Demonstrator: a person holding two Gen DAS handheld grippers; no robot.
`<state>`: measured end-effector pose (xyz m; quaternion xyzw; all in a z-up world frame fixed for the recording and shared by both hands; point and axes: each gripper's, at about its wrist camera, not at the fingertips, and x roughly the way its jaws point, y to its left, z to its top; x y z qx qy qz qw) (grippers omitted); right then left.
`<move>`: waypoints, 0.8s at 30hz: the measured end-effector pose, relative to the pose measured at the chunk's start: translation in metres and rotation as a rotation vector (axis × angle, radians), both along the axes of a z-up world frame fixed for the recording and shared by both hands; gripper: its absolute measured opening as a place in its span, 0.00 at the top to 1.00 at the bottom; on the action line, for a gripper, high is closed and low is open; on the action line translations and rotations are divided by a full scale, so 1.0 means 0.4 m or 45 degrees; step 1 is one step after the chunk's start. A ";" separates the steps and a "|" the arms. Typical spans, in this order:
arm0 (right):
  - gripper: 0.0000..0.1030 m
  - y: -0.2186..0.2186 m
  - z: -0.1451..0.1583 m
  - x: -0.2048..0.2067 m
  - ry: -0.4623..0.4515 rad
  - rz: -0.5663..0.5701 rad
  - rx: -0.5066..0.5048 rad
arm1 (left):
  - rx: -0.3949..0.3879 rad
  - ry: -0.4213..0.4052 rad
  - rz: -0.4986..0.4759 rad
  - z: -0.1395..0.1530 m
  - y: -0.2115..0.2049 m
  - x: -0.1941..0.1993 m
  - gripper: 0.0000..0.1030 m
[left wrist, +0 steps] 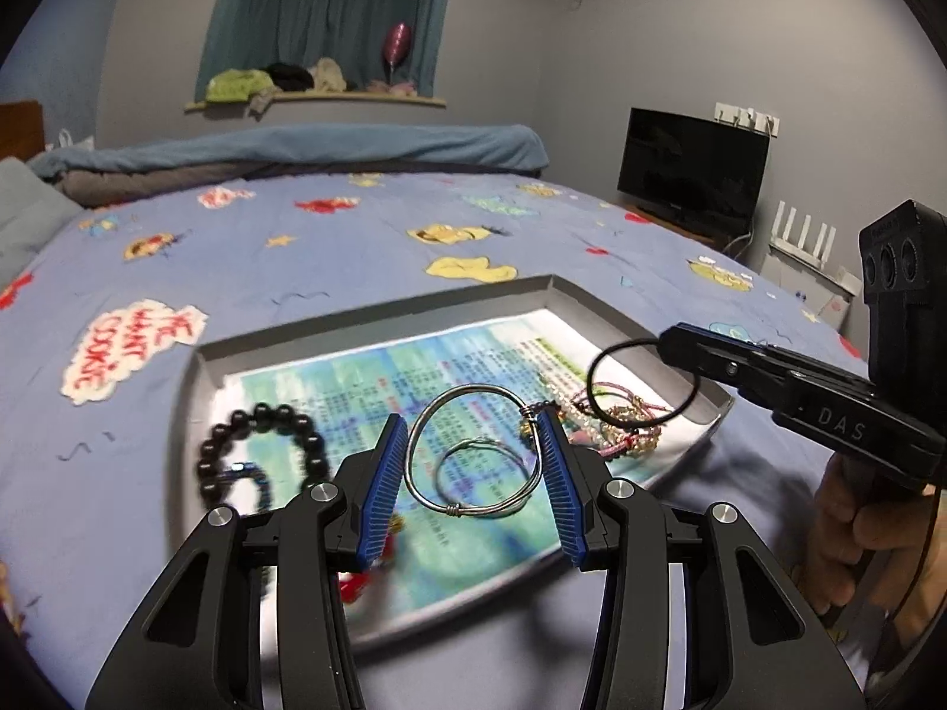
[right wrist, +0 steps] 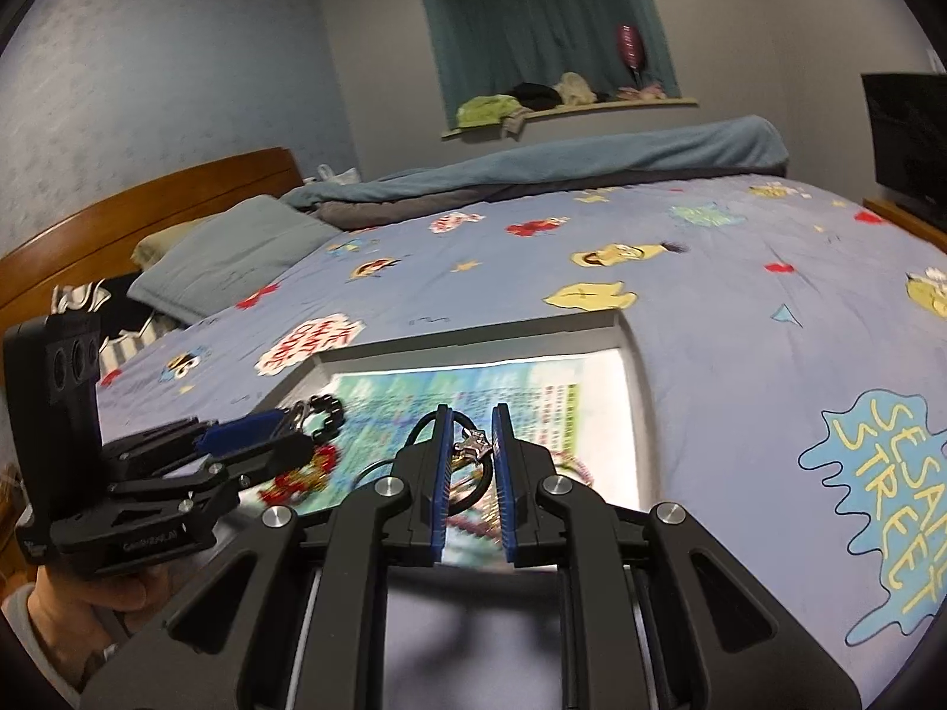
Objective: Organize jewelry
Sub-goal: 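Carry the silver hoop and black cord into the gray box and open both tools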
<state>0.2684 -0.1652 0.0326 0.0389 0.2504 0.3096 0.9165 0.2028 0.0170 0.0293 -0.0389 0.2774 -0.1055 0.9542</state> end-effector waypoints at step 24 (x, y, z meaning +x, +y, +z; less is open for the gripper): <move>0.85 0.025 -0.057 0.080 0.093 -0.108 -0.090 | 0.033 0.126 -0.004 -0.054 -0.031 0.088 0.44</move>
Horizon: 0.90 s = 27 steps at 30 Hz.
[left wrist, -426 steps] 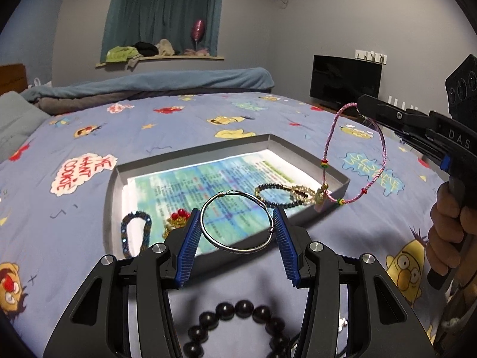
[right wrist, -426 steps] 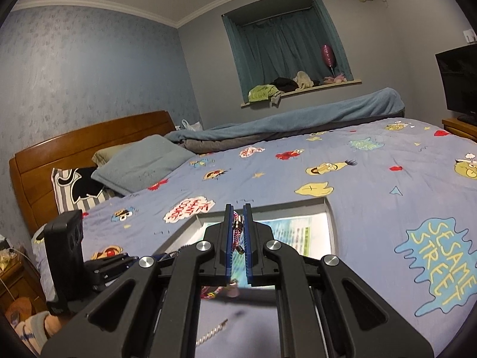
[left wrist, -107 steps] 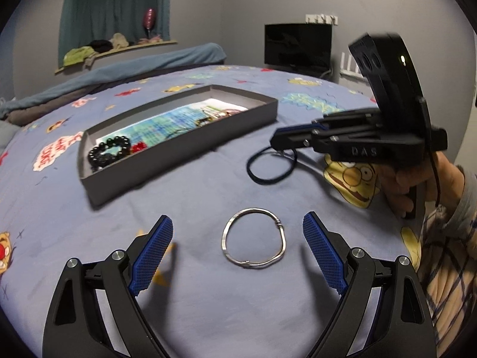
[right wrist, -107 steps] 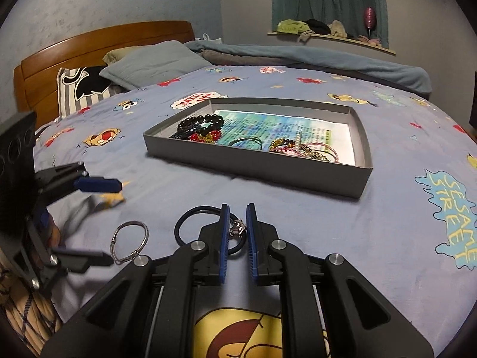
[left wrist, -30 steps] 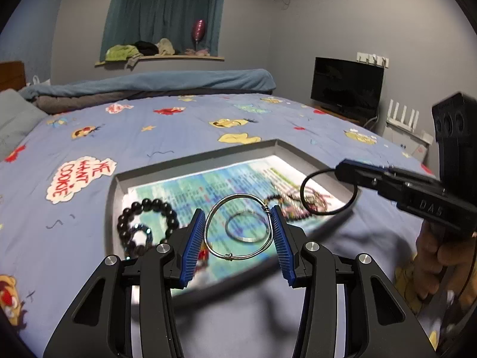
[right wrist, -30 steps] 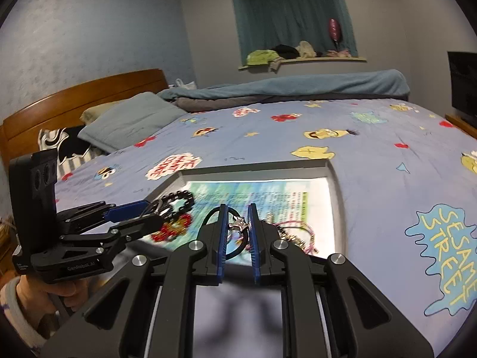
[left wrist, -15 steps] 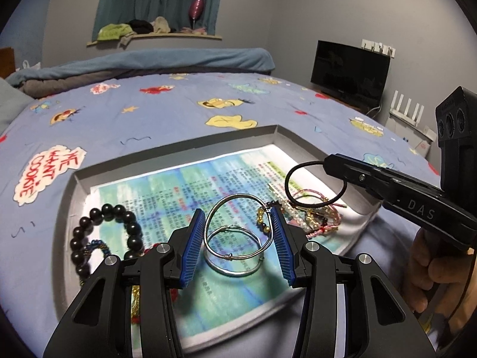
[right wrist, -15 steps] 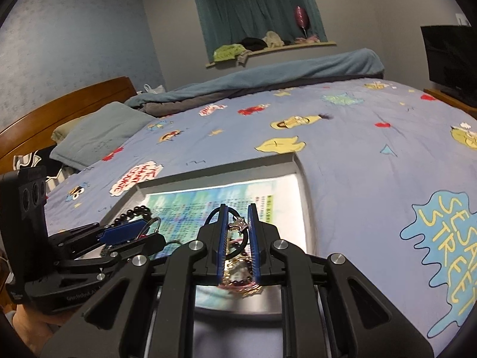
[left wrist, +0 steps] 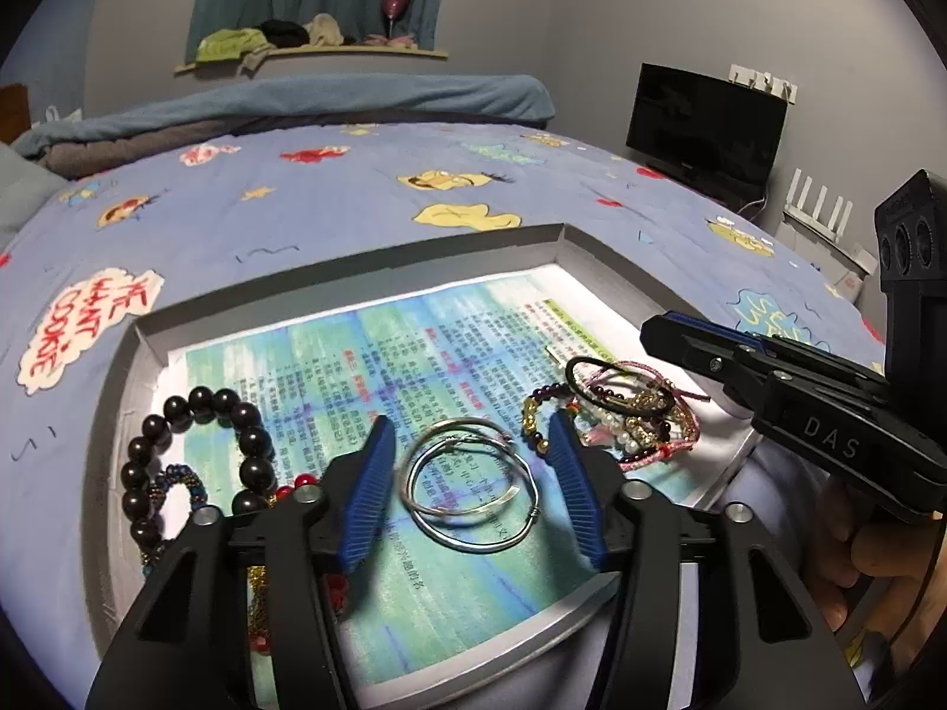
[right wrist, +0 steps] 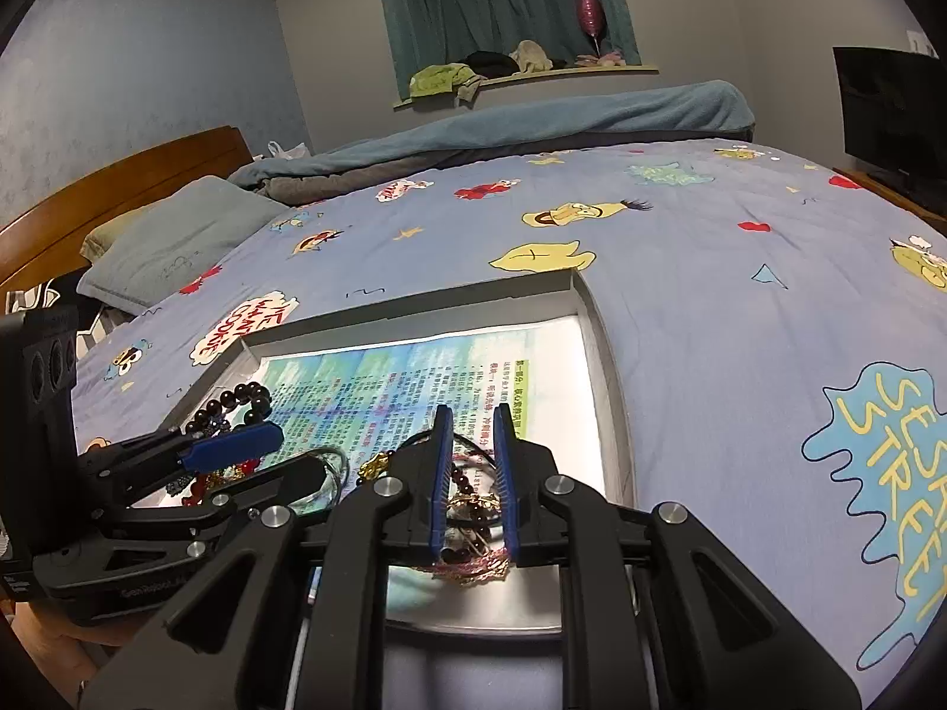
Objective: Organize jewelry
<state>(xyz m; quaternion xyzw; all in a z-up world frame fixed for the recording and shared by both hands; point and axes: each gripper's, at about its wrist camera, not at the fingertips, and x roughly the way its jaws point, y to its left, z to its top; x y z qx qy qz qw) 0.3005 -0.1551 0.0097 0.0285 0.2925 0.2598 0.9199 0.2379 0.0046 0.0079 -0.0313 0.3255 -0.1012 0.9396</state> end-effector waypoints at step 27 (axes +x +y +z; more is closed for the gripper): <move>0.05 -0.051 0.040 -0.117 -0.193 0.033 0.035 | 0.046 -0.316 0.113 0.061 0.036 -0.221 0.05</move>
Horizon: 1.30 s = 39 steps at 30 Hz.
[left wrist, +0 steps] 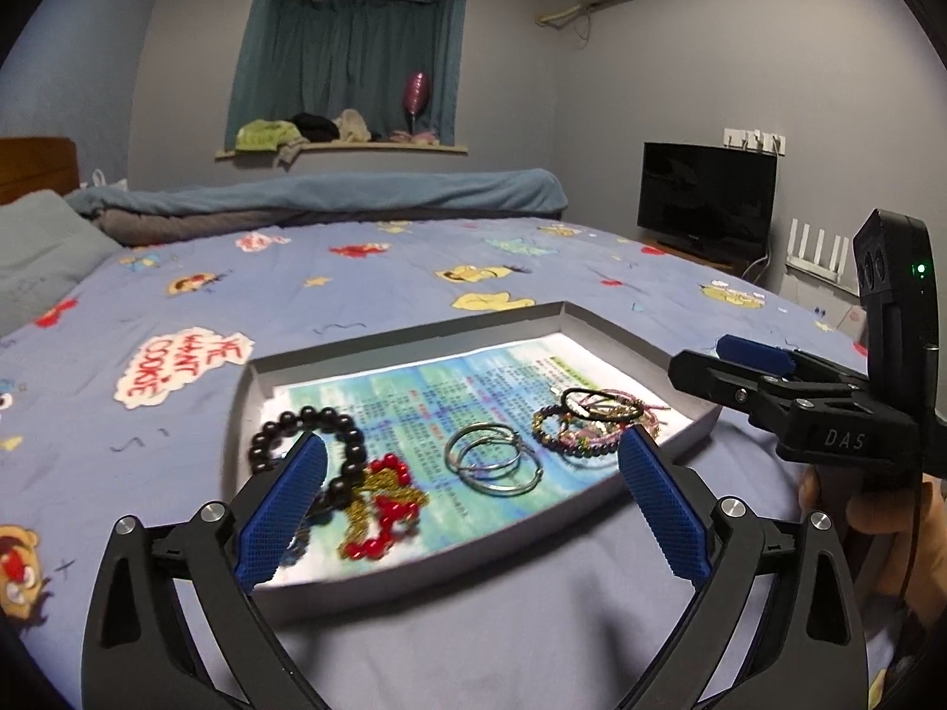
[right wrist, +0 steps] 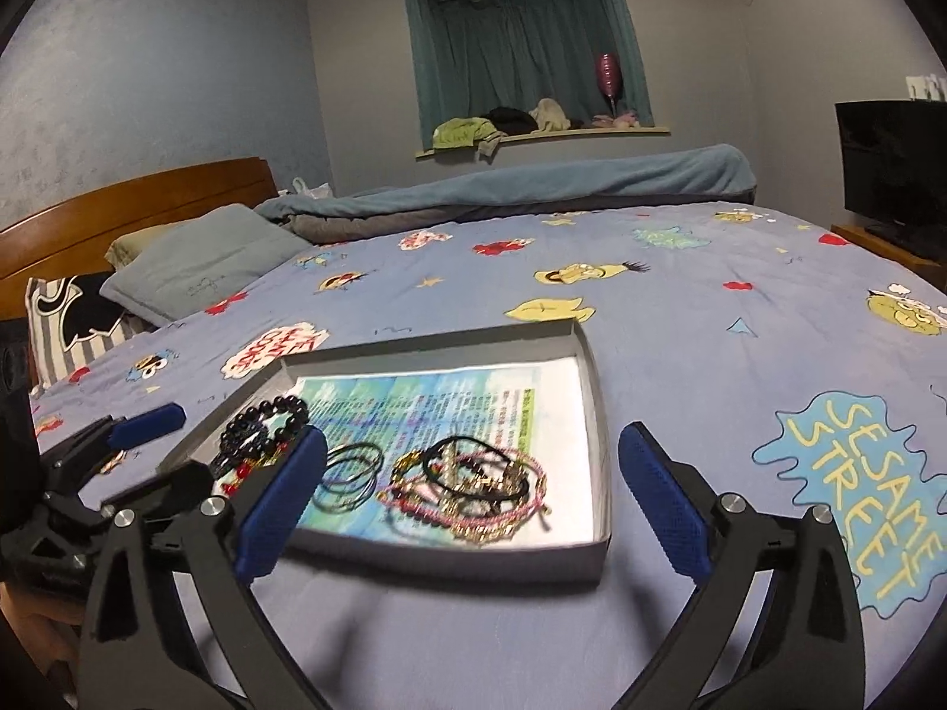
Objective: Organize jewelry
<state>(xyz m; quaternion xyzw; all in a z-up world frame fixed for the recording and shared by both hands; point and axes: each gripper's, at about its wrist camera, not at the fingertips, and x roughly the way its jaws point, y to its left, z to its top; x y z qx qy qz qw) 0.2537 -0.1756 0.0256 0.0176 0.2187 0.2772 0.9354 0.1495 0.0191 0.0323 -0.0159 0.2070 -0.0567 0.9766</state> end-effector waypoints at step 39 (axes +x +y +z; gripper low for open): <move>0.05 -0.008 -0.016 -0.201 -0.111 0.162 -0.086 | 0.019 -0.082 0.210 -0.011 0.017 -0.166 0.05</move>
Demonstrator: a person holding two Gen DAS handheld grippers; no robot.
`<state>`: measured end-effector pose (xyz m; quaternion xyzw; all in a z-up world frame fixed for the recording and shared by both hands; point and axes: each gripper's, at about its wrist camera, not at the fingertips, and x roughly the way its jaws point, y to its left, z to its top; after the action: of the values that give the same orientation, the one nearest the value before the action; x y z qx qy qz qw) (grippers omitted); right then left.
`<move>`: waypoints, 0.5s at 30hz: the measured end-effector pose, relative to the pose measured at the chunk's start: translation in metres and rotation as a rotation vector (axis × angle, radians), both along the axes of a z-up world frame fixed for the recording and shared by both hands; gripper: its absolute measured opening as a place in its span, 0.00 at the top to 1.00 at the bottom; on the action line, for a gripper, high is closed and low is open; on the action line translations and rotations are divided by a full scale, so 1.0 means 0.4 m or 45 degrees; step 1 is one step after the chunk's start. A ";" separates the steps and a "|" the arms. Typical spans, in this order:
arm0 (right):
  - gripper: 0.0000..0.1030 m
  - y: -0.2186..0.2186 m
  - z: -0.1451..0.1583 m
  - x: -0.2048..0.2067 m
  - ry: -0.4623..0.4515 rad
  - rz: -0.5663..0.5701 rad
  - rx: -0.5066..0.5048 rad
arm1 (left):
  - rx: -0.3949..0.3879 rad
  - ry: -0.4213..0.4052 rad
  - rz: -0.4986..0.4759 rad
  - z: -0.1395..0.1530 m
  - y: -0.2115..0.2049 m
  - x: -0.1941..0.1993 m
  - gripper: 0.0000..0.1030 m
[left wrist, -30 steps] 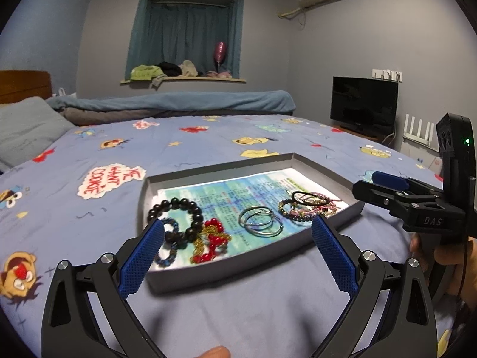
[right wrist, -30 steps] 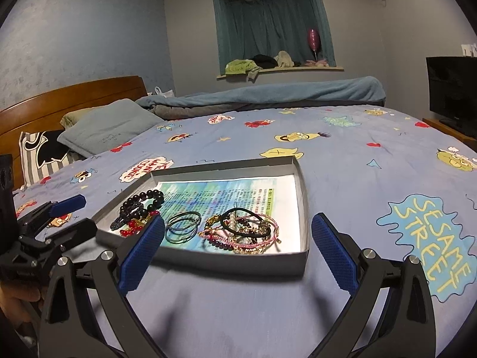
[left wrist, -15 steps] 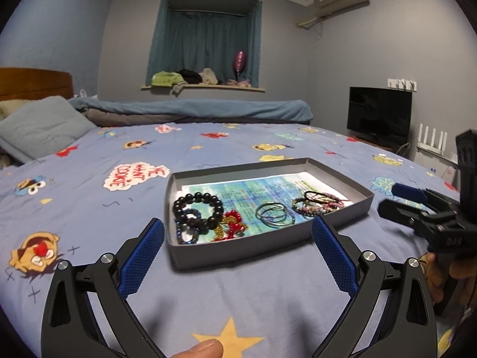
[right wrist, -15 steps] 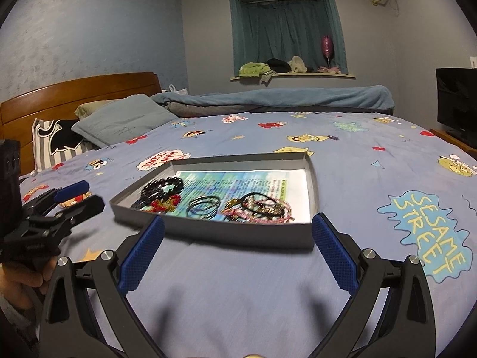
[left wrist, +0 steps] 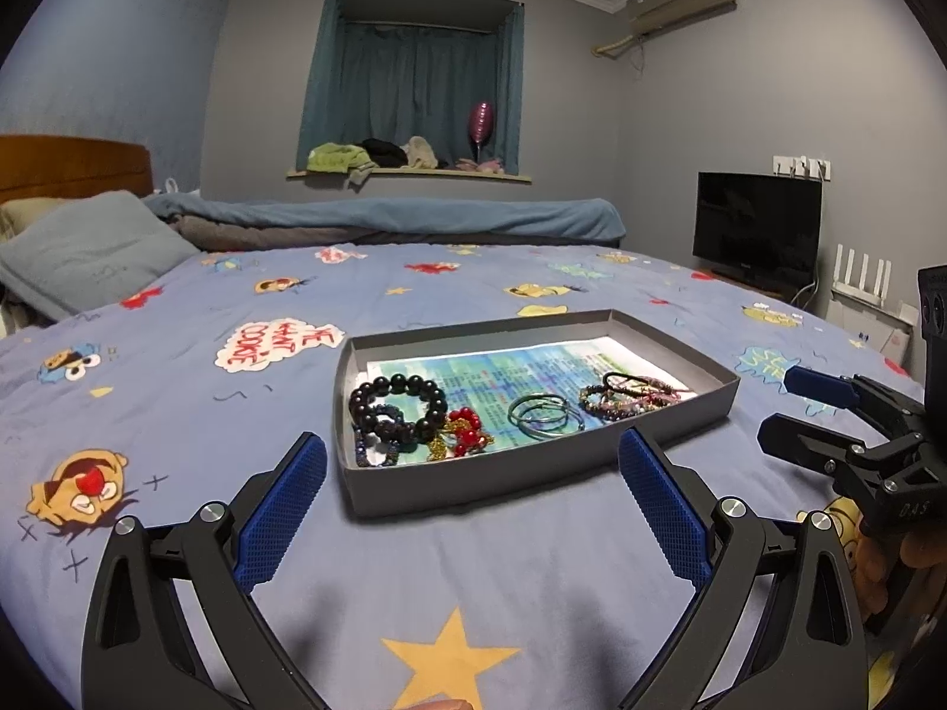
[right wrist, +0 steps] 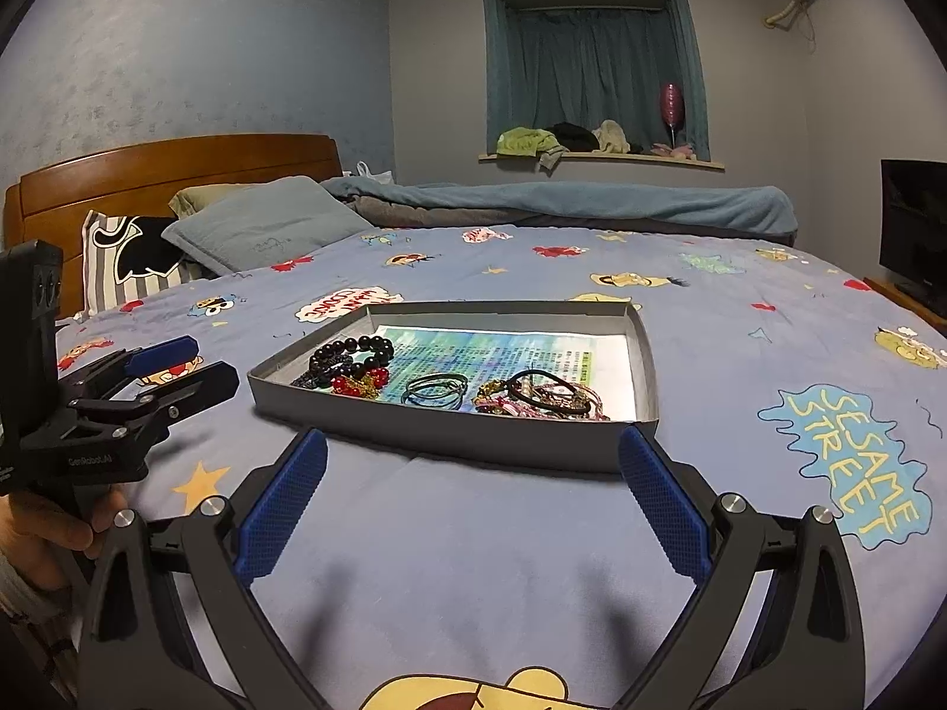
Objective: Organize jewelry
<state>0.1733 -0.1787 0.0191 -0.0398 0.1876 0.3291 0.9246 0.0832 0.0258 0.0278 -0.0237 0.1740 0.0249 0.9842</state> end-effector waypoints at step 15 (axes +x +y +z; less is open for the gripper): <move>0.05 0.002 -0.003 0.004 0.003 -0.001 0.002 | 0.007 0.012 -0.004 -0.004 -0.004 0.006 0.05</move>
<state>0.1749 -0.1781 0.0178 -0.0385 0.1885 0.3287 0.9246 0.0856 0.0241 0.0263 -0.0206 0.1786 0.0238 0.9834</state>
